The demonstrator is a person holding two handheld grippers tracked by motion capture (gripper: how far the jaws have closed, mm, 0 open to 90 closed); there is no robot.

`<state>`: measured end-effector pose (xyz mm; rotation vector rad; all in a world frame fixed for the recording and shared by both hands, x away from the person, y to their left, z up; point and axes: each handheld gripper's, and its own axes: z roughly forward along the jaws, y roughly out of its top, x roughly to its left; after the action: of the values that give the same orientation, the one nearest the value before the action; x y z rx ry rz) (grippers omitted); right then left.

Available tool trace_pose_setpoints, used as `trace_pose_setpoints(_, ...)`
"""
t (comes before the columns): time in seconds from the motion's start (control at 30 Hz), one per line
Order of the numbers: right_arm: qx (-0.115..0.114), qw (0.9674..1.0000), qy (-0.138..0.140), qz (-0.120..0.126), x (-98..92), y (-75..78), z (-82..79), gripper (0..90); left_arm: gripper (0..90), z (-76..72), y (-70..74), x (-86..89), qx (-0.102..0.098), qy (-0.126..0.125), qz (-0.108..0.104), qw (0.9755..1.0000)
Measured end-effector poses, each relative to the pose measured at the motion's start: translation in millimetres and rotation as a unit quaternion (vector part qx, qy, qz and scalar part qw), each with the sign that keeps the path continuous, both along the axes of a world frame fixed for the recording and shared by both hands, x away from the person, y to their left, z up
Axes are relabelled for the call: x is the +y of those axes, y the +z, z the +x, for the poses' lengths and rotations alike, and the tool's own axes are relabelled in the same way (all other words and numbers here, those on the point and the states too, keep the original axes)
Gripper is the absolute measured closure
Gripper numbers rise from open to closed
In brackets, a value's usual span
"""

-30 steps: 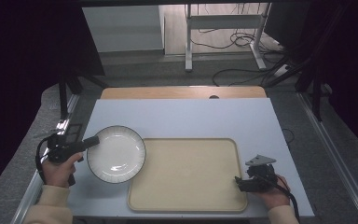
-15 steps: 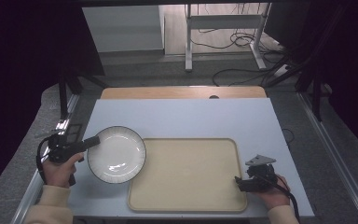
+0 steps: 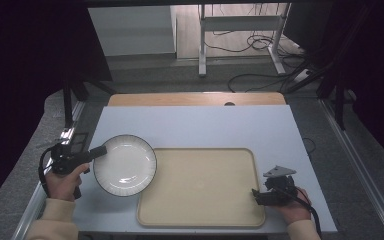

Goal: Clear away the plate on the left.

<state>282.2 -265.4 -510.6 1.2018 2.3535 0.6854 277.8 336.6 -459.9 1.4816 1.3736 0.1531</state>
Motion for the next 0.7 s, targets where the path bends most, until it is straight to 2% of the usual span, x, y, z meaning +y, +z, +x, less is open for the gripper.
trace_pose_setpoints(0.37, 0.0, 1.0, 0.0, 0.0, -0.3, 0.1, -0.1, 16.2, 79.9, -1.7, 3.8, -2.0, -0.012, -0.008, -0.031, 0.9994)
trace_pose_setpoints(0.7, -0.006, 0.9999, -0.004, 0.008, -1.7, 2.7, -0.5, 16.2, 79.9, -1.8, 5.1, -8.8, -0.014, -0.024, -0.065, 0.9975)
